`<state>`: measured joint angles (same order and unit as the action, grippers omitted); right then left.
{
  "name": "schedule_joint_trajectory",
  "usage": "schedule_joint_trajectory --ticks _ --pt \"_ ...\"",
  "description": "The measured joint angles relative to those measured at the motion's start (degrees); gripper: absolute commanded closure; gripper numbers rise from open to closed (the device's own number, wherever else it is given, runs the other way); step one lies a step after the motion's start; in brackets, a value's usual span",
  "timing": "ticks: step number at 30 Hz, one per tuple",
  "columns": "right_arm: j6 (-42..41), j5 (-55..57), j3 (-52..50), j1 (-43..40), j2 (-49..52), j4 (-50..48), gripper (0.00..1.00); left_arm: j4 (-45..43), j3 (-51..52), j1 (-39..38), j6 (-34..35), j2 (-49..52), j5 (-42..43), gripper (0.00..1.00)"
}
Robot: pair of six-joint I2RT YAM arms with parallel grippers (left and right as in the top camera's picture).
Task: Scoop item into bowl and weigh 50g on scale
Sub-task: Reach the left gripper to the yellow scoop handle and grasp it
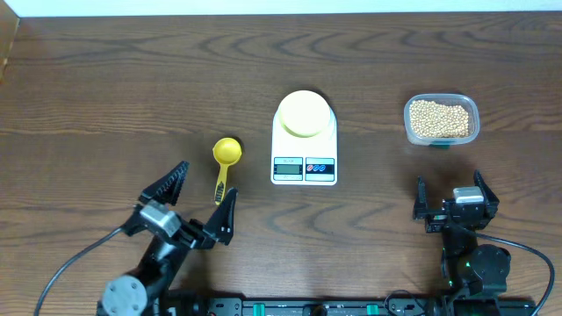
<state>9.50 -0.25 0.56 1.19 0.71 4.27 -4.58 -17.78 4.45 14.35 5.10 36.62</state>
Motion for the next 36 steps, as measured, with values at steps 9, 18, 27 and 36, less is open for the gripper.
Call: schedule_joint_trajectory --ticks 9,18,27,36 --pt "0.0 0.0 0.0 0.0 0.0 0.0 0.01 45.2 -31.4 0.0 -7.2 32.9 -7.6 0.0" --pt "0.0 0.0 0.0 0.0 0.0 -0.1 0.01 46.3 -33.7 0.0 -8.6 56.2 -3.5 0.0" --pt "0.0 0.0 0.0 0.0 0.0 -0.1 0.01 45.0 -33.7 0.0 -8.5 73.7 -12.1 0.0" --pt "0.0 0.0 0.0 0.0 0.0 0.0 0.01 41.9 -33.7 0.0 -18.3 86.3 -9.9 0.09"
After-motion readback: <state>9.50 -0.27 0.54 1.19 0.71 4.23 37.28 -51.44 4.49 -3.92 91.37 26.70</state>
